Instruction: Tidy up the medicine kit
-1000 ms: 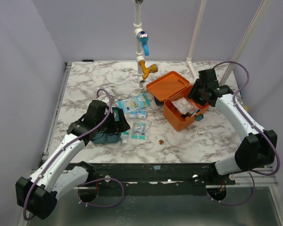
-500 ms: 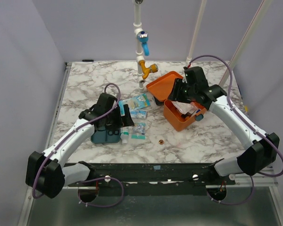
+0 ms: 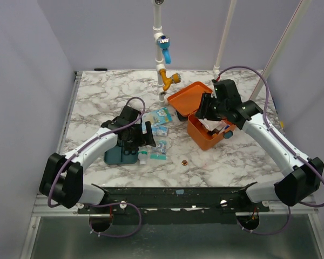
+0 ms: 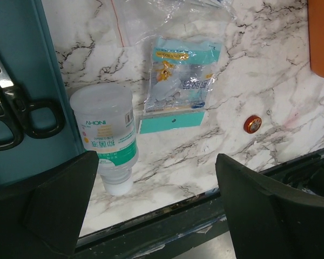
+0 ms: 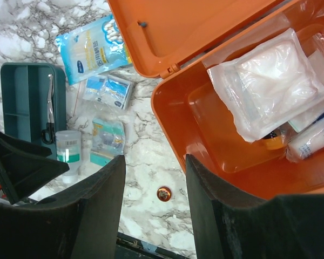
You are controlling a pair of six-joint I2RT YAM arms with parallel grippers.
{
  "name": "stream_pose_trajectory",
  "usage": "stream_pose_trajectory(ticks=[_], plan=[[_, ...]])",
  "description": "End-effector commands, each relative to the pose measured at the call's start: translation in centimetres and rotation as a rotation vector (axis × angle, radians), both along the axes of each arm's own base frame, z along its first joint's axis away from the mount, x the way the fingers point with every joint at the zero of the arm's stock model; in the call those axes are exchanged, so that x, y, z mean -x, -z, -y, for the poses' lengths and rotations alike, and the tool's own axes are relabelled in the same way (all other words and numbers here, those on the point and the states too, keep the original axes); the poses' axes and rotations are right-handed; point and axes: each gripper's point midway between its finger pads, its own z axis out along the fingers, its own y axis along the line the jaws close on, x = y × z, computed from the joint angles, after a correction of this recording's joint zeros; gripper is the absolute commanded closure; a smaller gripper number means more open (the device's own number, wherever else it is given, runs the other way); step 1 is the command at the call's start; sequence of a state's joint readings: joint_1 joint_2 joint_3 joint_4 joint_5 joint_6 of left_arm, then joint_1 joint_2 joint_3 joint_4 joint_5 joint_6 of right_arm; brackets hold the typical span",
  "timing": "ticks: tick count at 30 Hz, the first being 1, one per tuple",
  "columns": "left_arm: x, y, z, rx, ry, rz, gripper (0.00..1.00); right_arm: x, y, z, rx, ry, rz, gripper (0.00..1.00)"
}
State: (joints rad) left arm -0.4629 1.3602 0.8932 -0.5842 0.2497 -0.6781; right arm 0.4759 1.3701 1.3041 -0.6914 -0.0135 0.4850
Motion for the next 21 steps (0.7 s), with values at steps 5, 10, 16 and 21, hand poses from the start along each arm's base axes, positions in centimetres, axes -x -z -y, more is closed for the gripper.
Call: stream_pose_trajectory(ticks=[5, 10, 16, 21], plan=[[-0.6, 1.9, 0.0, -0.072, -0.002, -0.016, 0.09, 1.2, 0.9, 0.2, 0.007, -0.032, -0.020, 0.49], [-0.8, 3.3, -0.2, -0.140, 0.003, -0.033, 0.09, 1.4, 1.2, 0.3, 0.008, -0.035, -0.021, 0.49], [-1.1, 4.0, 0.2, -0.176, 0.015, -0.044, 0.10, 1.9, 1.8, 0.4, 0.005, -0.045, -0.033, 0.49], [-1.4, 4.4, 0.6, -0.188, 0.022, -0.052, 0.17, 2.3, 2.0, 0.5, 0.007, -0.048, -0.036, 0.49]])
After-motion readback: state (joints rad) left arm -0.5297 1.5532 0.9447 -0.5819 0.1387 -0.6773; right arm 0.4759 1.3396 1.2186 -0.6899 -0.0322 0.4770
